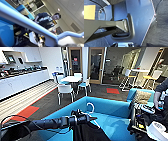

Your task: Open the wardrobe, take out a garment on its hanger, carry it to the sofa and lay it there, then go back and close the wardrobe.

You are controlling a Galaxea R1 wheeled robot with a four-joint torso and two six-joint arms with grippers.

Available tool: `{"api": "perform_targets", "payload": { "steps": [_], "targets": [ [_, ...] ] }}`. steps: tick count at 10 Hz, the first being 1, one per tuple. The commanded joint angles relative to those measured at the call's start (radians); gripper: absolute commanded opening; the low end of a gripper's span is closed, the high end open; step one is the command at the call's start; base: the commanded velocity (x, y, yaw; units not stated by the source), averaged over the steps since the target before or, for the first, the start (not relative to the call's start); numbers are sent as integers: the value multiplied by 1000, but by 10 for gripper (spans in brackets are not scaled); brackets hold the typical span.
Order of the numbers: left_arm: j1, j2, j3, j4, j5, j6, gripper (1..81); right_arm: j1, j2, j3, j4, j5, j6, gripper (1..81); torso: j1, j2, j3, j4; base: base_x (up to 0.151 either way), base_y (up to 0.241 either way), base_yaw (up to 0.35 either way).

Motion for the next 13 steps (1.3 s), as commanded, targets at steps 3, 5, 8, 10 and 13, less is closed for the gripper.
{"api": "perform_targets", "payload": {
  "steps": [3, 5, 8, 10, 13],
  "targets": [
    [-153, 1, 37, 20, -26, 10, 10, 23, -1, 1, -10, -53, -6, 811, 0, 0, 0, 0, 113, 0, 0],
    [-153, -1, 37, 20, -26, 10, 10, 24, 1, 1, -9, -53, -6, 811, 0, 0, 0, 0, 86, 0, 0],
    [-151, 10, 34, 20, -25, 11, 10, 23, 1, 1, -9, -53, -4, 811, 1, 1, 0, 0, 0, 0, 0],
    [-165, 66, 21, 16, -23, 10, 10, 24, 4, 1, -9, -53, -6, 811, 1, 0, 0, 0, 0, 0, 0],
    [-223, 204, -44, 0, -23, 1, 10, 23, 4, 1, -6, -53, -6, 811, 1, 0, 0, 0, 0, 0, 0]
  ]
}}
